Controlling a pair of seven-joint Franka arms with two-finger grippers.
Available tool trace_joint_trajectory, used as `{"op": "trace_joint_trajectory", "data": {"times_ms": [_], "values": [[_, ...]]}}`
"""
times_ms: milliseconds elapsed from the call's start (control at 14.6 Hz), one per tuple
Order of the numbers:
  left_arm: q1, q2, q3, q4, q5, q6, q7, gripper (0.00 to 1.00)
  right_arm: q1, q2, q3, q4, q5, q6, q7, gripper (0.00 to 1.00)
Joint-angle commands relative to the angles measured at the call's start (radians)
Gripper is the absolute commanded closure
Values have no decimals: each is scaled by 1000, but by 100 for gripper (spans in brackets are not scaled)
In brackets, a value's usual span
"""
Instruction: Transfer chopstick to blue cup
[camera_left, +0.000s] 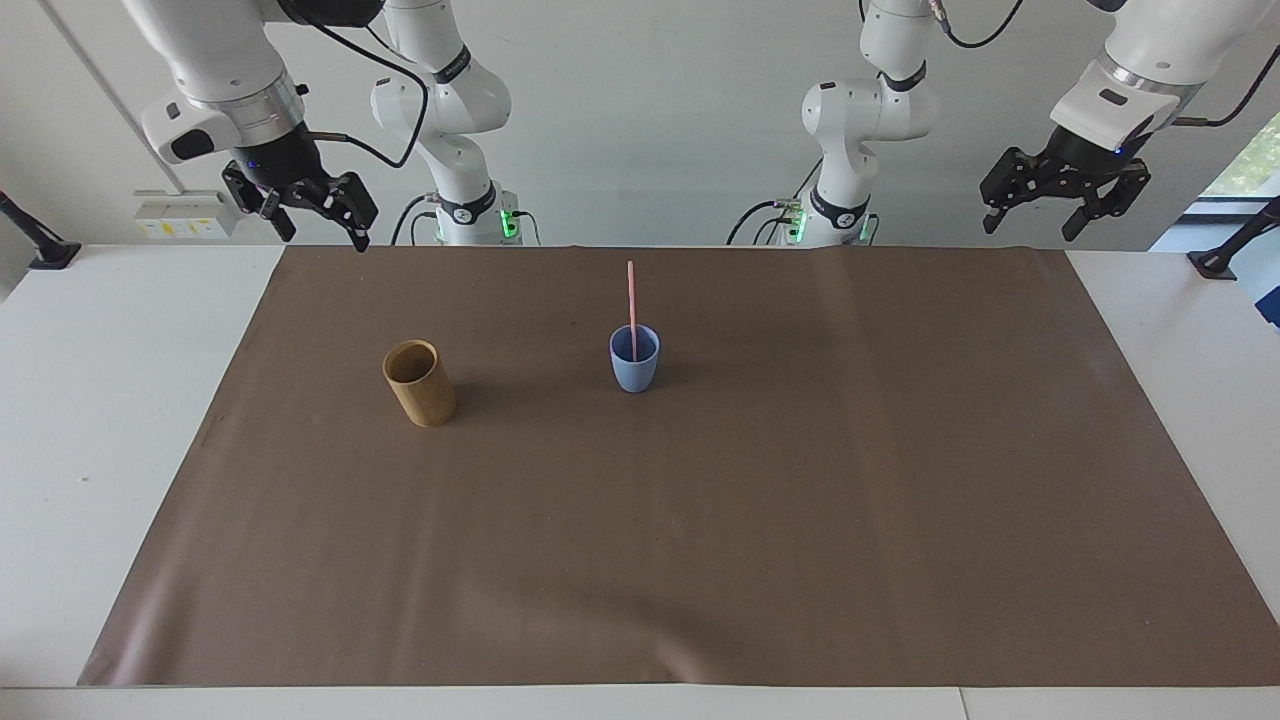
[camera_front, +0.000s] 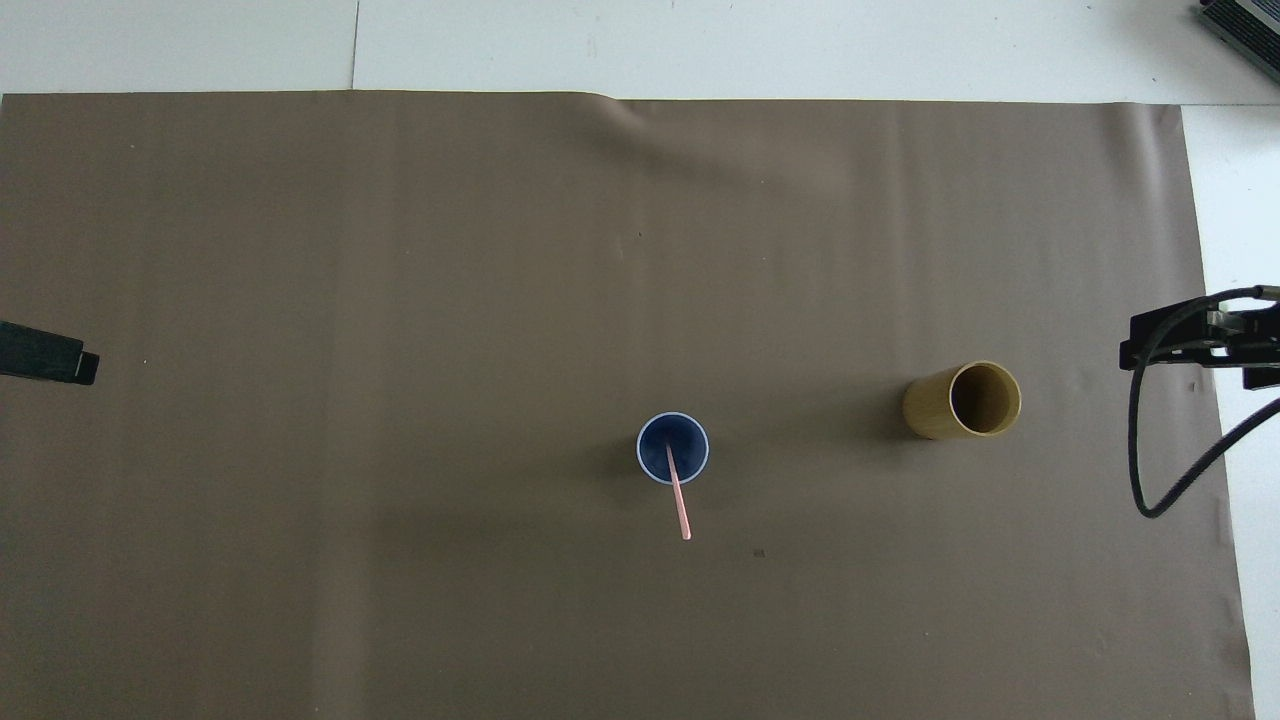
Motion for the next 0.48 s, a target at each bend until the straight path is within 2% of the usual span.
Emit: {"op": "trace_joint_trajectory", "data": {"times_ms": [0,411], "values": [[17,-25,-12,-29,18,7,7,0,-27,-10,15,-8,15,11,-20,0],[17,-28,-12,-31,16,-48,1,0,-28,-22,15,-27,19,14,-29,0]]}}
